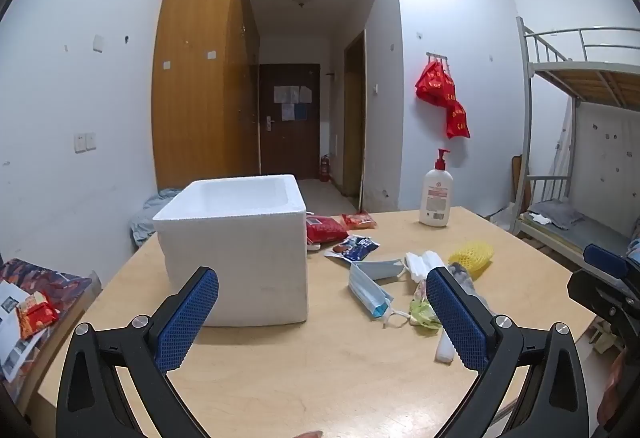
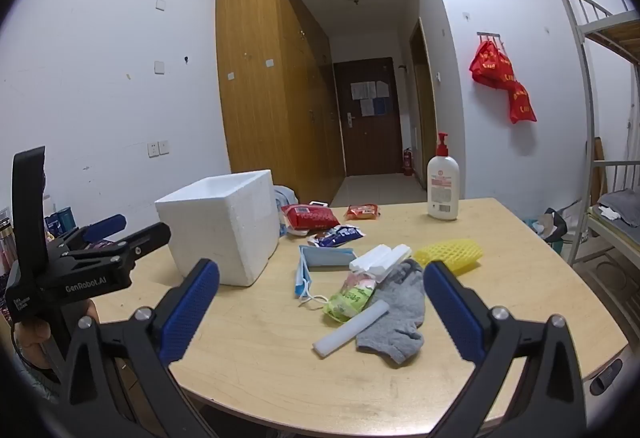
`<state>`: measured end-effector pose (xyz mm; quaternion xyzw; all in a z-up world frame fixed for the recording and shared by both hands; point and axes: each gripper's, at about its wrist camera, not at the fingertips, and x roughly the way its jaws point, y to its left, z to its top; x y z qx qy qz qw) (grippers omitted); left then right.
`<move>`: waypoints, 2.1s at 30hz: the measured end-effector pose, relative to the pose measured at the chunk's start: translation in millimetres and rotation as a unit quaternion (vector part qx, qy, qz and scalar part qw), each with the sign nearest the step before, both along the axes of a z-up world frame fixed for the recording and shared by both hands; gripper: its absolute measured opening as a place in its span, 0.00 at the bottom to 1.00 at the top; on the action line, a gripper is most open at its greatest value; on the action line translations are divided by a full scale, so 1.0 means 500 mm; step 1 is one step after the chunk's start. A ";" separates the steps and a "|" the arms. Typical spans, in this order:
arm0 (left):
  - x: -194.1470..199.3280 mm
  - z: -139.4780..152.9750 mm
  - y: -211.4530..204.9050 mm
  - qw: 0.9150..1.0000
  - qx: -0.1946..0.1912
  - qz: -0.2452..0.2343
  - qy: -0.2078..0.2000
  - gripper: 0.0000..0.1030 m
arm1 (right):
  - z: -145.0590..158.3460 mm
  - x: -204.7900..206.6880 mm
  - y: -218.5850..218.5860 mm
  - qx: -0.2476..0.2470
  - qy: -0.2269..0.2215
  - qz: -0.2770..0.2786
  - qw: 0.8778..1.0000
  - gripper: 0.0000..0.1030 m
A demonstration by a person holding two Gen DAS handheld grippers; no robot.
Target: Organize soft objects
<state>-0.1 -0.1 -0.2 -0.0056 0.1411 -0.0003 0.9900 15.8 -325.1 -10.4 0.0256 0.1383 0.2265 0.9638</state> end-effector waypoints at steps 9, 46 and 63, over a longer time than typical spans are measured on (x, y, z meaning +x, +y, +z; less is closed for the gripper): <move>-0.003 0.004 0.001 1.000 -0.005 -0.007 -0.004 1.00 | 0.002 -0.003 0.004 -0.002 -0.001 0.000 1.000 1.00; -0.006 0.004 -0.006 1.000 0.007 -0.012 -0.004 1.00 | 0.009 0.000 -0.010 0.009 -0.001 -0.002 1.000 1.00; 0.000 0.003 -0.009 1.000 0.011 -0.002 -0.003 1.00 | 0.010 0.005 -0.004 0.007 0.000 -0.003 1.000 1.00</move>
